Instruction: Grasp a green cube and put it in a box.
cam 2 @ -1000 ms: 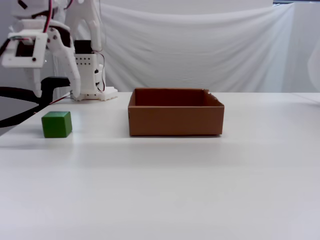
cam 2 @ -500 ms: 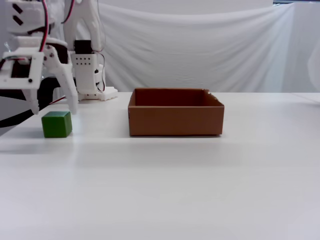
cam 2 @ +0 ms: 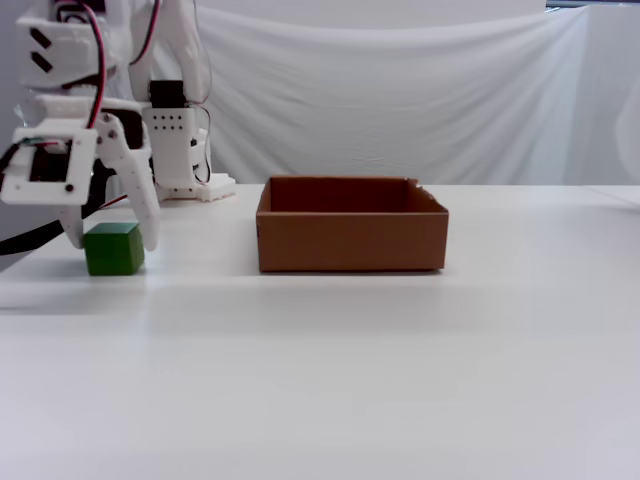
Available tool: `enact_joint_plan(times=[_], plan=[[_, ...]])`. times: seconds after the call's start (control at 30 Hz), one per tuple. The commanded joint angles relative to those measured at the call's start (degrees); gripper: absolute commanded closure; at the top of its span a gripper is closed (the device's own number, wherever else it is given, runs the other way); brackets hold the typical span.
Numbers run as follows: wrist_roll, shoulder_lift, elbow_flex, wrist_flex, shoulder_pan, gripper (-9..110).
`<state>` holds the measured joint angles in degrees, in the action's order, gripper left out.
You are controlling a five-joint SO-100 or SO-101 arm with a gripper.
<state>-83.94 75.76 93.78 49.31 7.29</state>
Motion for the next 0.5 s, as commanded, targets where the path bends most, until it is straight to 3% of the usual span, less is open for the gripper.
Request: enact_joint_plan(times=[0.0, 0.47], plan=[[0.0, 0.53, -2.72, -0.97, -0.88, 76], [1.05, -0.18, -2.29, -0.09, -1.76, 83]])
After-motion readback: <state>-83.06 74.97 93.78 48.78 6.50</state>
